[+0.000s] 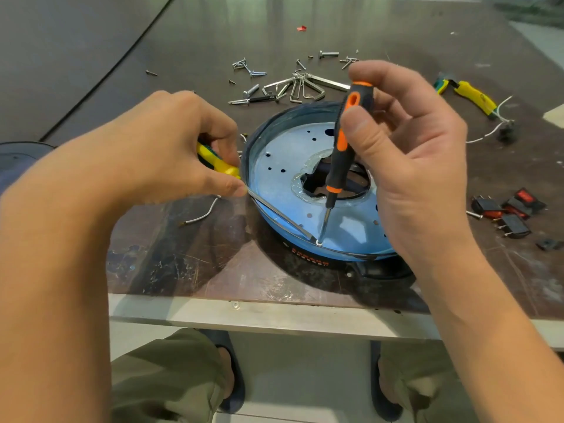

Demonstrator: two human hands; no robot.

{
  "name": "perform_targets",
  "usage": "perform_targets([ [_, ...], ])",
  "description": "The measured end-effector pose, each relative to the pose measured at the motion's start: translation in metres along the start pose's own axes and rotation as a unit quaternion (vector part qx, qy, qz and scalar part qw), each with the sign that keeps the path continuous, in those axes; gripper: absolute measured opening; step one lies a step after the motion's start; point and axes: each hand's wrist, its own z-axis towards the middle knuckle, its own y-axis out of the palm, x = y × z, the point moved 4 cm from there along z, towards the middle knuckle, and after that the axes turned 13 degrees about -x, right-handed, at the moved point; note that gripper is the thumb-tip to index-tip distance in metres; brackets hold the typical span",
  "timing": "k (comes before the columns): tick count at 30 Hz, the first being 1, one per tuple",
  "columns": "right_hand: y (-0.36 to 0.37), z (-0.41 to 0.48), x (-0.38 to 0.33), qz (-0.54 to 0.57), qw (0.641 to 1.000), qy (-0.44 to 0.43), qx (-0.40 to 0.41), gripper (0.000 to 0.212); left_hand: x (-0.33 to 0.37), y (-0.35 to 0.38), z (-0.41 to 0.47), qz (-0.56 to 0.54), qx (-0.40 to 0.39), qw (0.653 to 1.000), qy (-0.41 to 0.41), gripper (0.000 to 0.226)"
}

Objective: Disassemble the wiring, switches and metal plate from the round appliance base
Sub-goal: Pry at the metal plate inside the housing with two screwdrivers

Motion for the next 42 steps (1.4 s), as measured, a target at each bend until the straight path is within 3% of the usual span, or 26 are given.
perform_targets([
  [5,-0.0023,-0.0021,0.0023,0.076,0.996,0.037,0.007,0.030,0.0006,0.0003,-0.0002,0.002,0.001,1.000,-0.004,0.026],
  [11,0.0002,-0.0007,-0.0006,0.006,1.000,0.000,0.004,0.023,0.0012,-0.0003,0.0002,-0.007,-0.003,1.000,-0.012,0.025],
  [16,-0.0024,-0.0016,0.0037,0.073,0.996,0.048,0.004,0.029,0.0021,0.0005,-0.0004,-0.009,-0.006,1.000,-0.014,0.024],
  [19,0.0019,0.0004,0.0007,0.052,0.998,0.033,0.003,0.021,0.0036,-0.0001,-0.0010,-0.005,-0.006,1.000,-0.016,0.024],
  [22,0.0017,0.0005,0.0004,0.019,1.000,0.002,-0.004,0.026,0.0038,-0.0004,-0.0014,-0.004,-0.009,1.000,-0.020,0.024],
  [28,-0.0011,-0.0015,0.0040,0.072,0.996,0.044,-0.009,0.029,0.0029,-0.0009,-0.0020,-0.006,-0.007,1.000,-0.023,0.026],
  [33,0.0003,0.0006,0.0036,-0.008,1.000,-0.006,-0.014,0.026,0.0024,0.0005,-0.0023,-0.005,-0.004,1.000,-0.024,0.026],
  [42,-0.0012,-0.0005,0.0048,0.062,0.997,0.000,-0.041,0.027,0.0025,0.0001,-0.0017,-0.005,-0.009,1.000,-0.027,0.026],
])
